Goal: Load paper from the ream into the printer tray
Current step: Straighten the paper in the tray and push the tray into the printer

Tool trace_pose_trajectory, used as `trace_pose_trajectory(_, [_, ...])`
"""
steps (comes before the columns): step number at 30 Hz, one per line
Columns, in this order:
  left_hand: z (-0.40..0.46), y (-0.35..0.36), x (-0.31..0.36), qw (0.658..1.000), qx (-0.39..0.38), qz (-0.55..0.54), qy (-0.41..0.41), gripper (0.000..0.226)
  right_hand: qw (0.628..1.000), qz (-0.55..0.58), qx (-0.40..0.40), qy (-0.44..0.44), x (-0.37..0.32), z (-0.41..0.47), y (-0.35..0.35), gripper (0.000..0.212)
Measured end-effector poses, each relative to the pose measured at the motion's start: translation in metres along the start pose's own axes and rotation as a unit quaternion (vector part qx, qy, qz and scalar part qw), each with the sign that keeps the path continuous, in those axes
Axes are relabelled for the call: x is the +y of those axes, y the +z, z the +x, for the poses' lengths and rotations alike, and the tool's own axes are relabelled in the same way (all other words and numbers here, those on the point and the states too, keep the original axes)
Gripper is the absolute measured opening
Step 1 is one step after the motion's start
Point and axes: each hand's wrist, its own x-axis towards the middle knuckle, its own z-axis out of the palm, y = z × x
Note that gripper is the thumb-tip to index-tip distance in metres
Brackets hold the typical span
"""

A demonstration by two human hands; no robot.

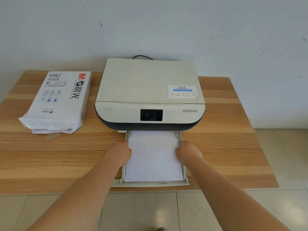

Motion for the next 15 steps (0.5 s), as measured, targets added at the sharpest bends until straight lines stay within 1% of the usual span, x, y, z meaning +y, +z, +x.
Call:
trace_pose_trajectory(4, [0.0, 0.0, 0.0, 1.0, 0.0, 0.008, 0.003, 0.02, 1.0, -0.005, 0.008, 0.002, -0.001, -0.001, 0.001, 0.035])
trace_pose_trajectory(11, [-0.005, -0.004, -0.002, 1.0, -0.011, 0.017, 0.015, 0.024, 1.0, -0.011, 0.005, -0.009, 0.002, -0.004, 0.0, 0.036])
trace_pose_trajectory(15, [-0.014, -0.009, 0.0, 0.999, 0.005, 0.028, 0.036, 0.028, 1.0, -0.015, 0.0, -0.02, 0.005, -0.009, -0.004, 0.035])
